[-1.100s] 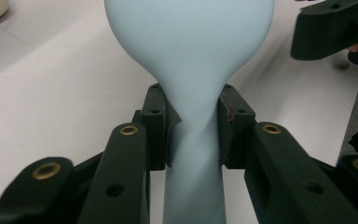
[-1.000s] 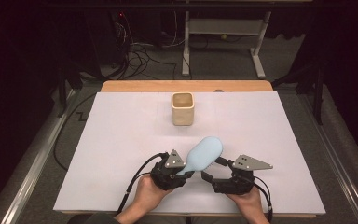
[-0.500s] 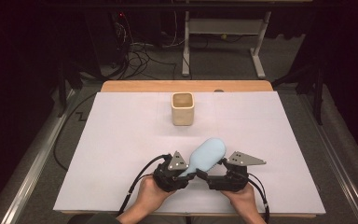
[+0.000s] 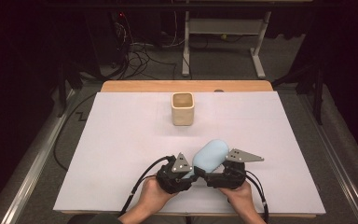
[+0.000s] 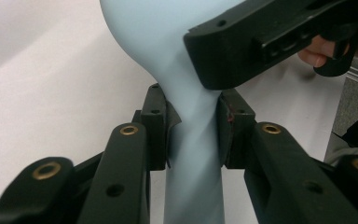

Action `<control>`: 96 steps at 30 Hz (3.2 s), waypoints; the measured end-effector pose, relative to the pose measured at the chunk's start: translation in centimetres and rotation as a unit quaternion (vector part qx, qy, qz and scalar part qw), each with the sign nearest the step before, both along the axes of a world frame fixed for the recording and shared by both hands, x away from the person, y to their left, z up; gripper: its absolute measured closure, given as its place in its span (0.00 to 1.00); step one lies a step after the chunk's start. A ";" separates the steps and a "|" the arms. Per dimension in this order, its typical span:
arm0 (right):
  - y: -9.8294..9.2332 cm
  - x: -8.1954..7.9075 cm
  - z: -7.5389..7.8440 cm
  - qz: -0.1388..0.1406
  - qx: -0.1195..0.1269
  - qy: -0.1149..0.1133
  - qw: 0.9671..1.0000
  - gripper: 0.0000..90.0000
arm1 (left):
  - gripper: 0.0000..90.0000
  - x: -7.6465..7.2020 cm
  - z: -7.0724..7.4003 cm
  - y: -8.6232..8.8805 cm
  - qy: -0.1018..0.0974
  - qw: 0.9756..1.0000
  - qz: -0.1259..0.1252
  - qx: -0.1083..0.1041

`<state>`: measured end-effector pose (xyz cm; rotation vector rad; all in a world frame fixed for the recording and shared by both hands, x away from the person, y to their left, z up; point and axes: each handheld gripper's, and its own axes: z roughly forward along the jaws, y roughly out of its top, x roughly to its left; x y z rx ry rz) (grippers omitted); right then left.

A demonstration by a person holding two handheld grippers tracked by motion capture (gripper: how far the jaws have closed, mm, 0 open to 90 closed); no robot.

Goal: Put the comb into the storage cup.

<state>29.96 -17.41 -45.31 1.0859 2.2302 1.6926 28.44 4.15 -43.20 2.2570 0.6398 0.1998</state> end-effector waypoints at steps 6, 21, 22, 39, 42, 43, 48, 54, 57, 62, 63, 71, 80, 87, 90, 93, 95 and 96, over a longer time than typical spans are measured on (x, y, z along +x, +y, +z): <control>0.2 0.2 0.0 -0.002 0.002 0.002 1.000 0.24 | 0.77 0.1 0.0 0.0 0.000 1.000 0.001 0.003; 0.2 0.1 1.4 0.015 0.009 0.021 1.000 0.43 | 0.77 0.1 0.3 0.4 -0.001 1.000 0.001 -0.010; 0.2 0.1 1.5 0.015 0.010 0.022 1.000 0.43 | 0.77 0.1 0.4 0.5 -0.002 1.000 0.001 -0.010; 0.3 0.4 2.2 0.061 0.021 0.051 0.997 0.59 | 0.77 -0.2 0.6 0.8 -0.004 1.000 -0.003 -0.014; 0.5 0.2 2.5 0.069 0.021 0.049 0.996 0.61 | 0.77 -0.3 0.7 1.1 -0.003 1.000 -0.009 -0.020; 0.5 0.1 2.6 0.071 0.019 0.048 0.996 0.62 | 0.76 -0.4 0.7 1.1 -0.005 1.000 -0.008 -0.021; 0.9 0.2 3.1 0.079 0.017 0.048 0.996 0.62 | 0.72 -0.4 0.9 1.6 -0.005 1.000 -0.004 -0.029; 0.9 0.4 3.5 0.081 0.011 0.045 0.996 0.62 | 0.57 -0.3 1.0 2.5 -0.015 0.999 0.004 -0.042; 0.7 0.6 3.6 0.076 0.010 0.047 0.996 0.62 | 0.50 -0.3 1.0 3.0 -0.017 0.998 0.010 -0.054; 0.3 0.7 3.9 0.074 0.011 0.048 0.996 0.62 | 0.42 -0.6 1.0 4.1 -0.039 0.996 0.013 -0.076; 0.2 0.7 4.0 0.073 0.011 0.049 0.996 0.62 | 0.42 -0.6 1.1 4.3 -0.042 0.996 0.013 -0.076; -0.2 0.9 4.4 0.075 0.005 0.057 0.996 0.62 | 0.42 -0.4 1.3 5.7 -0.048 0.995 0.037 -0.083; -1.0 1.2 4.8 0.067 -0.004 0.062 0.996 0.62 | 0.41 -0.1 1.2 7.6 -0.049 0.994 0.056 -0.084; -1.6 1.3 5.1 0.060 -0.008 0.060 0.996 0.61 | 0.42 0.0 1.3 8.6 -0.049 0.992 0.061 -0.095; -1.9 1.3 5.3 0.058 -0.011 0.061 0.996 0.61 | 0.42 0.0 1.3 9.1 -0.049 0.992 0.065 -0.098; -2.1 1.4 5.4 0.056 -0.011 0.060 0.997 0.61 | 0.42 0.0 1.3 9.5 -0.049 0.991 0.077 -0.102; -2.3 1.4 5.4 0.054 -0.011 0.061 0.997 0.61 | 0.42 0.0 1.3 9.8 -0.050 0.990 0.081 -0.103; -2.3 1.4 5.4 0.054 -0.011 0.060 0.997 0.61 | 0.42 0.1 1.3 10.1 -0.051 0.990 0.083 -0.103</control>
